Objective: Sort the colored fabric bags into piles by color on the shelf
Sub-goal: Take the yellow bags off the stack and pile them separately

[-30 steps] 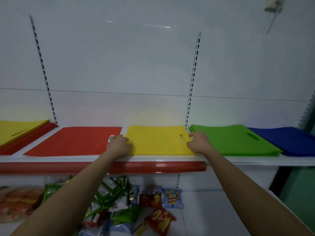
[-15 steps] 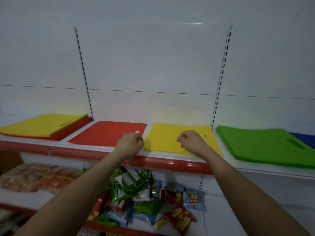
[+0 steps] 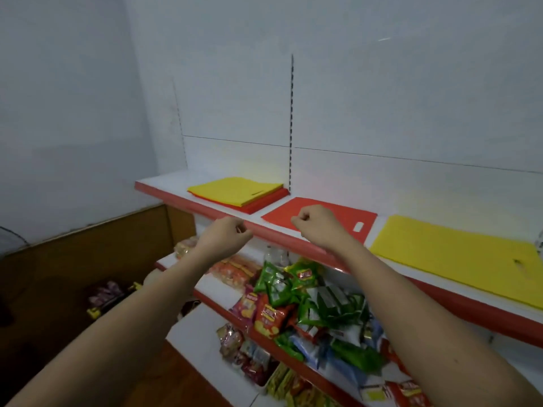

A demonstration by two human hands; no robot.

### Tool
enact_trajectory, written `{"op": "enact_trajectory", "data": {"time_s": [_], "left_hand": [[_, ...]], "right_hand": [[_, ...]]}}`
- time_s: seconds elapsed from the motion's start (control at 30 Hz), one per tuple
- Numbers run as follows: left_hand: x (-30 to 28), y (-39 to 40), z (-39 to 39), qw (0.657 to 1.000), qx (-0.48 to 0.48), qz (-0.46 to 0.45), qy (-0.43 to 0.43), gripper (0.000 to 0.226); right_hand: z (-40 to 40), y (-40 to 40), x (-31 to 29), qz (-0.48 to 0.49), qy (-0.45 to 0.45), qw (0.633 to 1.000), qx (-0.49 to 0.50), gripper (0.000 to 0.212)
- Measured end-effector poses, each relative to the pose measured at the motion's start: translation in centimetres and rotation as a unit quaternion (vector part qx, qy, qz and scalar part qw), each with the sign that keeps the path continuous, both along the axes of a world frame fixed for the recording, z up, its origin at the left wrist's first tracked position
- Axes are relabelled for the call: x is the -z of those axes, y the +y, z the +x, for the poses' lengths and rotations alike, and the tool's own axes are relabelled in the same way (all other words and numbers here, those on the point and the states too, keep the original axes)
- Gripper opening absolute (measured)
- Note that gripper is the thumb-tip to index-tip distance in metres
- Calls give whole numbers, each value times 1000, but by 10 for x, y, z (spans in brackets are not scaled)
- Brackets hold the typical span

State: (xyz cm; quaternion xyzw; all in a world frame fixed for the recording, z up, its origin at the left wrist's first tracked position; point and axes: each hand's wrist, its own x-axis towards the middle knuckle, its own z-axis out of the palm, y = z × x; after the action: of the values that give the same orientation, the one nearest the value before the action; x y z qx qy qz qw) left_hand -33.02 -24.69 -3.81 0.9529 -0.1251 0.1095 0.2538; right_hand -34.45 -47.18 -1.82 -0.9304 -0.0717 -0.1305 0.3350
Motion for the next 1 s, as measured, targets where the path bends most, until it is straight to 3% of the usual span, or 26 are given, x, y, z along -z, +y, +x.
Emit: {"op": "enact_trajectory", "data": {"time_s": [0.27, 0.53, 0.87, 1.0], "left_hand": [[-4, 139, 0, 998, -45, 33, 37, 26], [5, 249, 18, 998, -51, 10, 36, 26], [18, 275, 107, 998, -24, 2, 50, 28], [20, 267, 156, 998, 1, -12, 54, 27]], "right_hand": [[24, 138, -3, -81, 114, 986, -92, 35], [56, 252, 6, -96, 82, 988, -87, 28], [114, 263, 35, -64, 78, 994, -46, 27], [147, 240, 39, -28, 73, 997, 17, 31]]}}
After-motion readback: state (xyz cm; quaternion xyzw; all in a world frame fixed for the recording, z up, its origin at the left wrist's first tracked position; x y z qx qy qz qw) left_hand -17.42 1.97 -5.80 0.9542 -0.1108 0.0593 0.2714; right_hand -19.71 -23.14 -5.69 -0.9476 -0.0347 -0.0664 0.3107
